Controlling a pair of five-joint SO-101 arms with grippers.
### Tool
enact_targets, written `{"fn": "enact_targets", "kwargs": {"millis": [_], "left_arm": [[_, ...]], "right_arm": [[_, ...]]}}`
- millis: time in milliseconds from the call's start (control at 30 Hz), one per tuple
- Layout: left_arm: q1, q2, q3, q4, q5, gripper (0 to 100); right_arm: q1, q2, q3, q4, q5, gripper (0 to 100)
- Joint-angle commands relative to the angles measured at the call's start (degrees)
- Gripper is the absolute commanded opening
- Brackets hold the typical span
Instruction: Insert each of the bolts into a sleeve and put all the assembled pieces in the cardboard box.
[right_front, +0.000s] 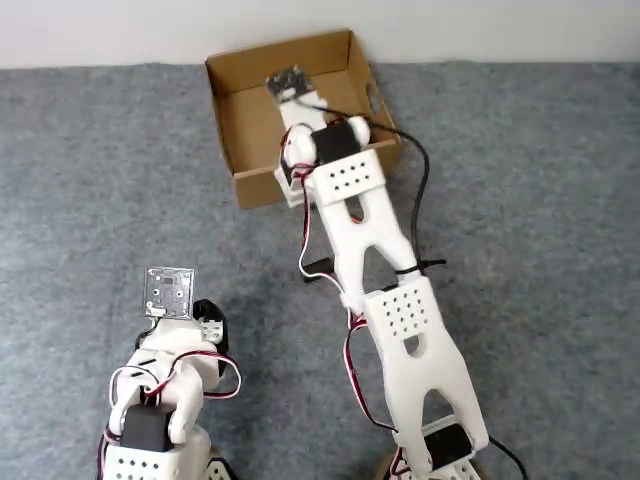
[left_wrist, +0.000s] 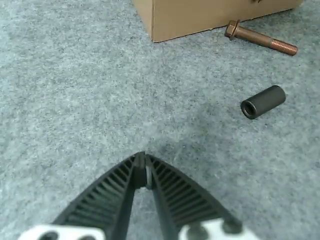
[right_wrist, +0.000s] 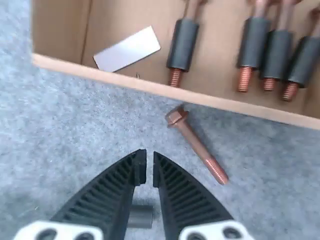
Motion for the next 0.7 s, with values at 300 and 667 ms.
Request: {"fn": "enact_targets", "kwargs": {"millis": [300,667], "left_arm": [[-2.9,-0.35,-0.13,-1.67,-0.44,0],[-2.9,-0.35,-0.13,-1.76,-0.44,0]], "right_arm": [[0.48,-32.31,49.05,2.24,16.7,1.2],[0.4,-26.77,48.88,-3.12,39.38,8.8]]}}
